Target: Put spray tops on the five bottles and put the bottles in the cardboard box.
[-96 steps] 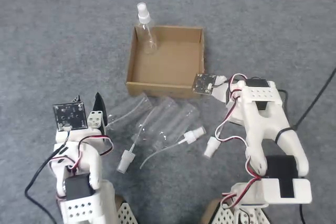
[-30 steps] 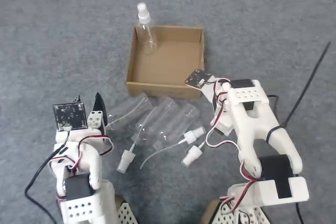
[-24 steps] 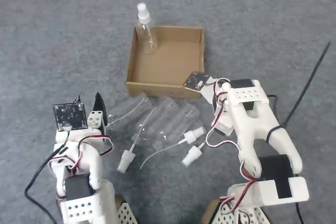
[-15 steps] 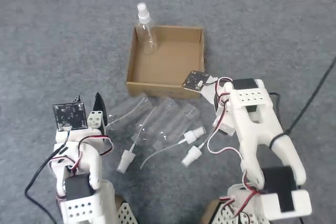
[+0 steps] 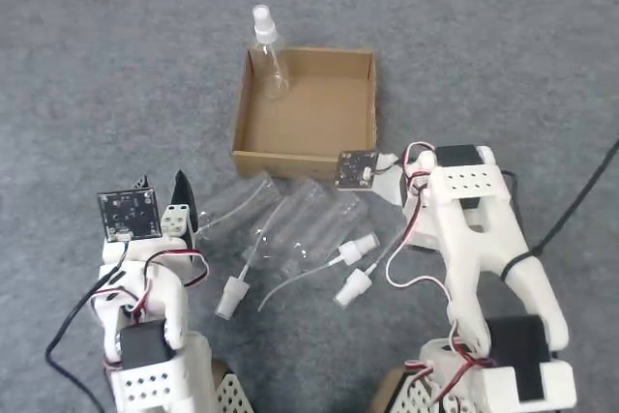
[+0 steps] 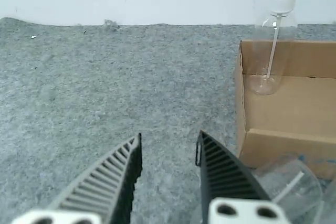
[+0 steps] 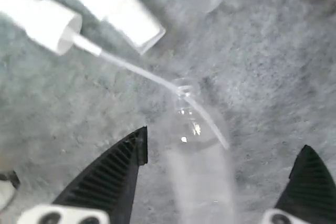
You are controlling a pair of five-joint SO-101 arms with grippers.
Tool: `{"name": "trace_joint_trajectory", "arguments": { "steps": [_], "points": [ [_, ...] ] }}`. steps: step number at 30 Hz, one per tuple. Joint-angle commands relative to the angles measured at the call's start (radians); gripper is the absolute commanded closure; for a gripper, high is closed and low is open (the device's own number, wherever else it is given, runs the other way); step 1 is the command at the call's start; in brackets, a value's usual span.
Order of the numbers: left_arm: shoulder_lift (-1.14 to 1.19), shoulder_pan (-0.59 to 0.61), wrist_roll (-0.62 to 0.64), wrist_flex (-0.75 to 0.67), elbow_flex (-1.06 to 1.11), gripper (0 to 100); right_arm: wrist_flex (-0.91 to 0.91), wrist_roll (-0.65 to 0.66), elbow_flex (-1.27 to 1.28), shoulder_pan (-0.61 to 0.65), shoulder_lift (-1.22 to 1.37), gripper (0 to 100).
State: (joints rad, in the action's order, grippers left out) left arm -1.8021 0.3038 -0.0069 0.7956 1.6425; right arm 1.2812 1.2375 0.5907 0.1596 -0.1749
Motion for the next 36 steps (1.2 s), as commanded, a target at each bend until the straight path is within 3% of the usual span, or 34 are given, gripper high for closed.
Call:
{"name": "trace_joint_trajectory", "arguments": {
  "steps": [1, 12, 20, 36],
  "points": [
    [-0.015, -0.005, -0.008, -0.029, -0.012, 84, 0.015, 0.112, -0.06, -0.041, -0.047, 62.2],
    [-0.015, -0.005, -0.008, -0.029, -0.012, 84, -0.042, 0.189, 0.041, -0.058, -0.048, 62.5],
    [-0.015, -0.005, -0.008, -0.029, -0.012, 84, -0.102, 0.192, 0.094, -0.056, -0.047, 75.7],
    [-0.015, -0.005, -0.008, -0.029, -0.01, 84, -0.183, 0.19, 0.166, -0.062, -0.045, 76.4]
  ]
}}
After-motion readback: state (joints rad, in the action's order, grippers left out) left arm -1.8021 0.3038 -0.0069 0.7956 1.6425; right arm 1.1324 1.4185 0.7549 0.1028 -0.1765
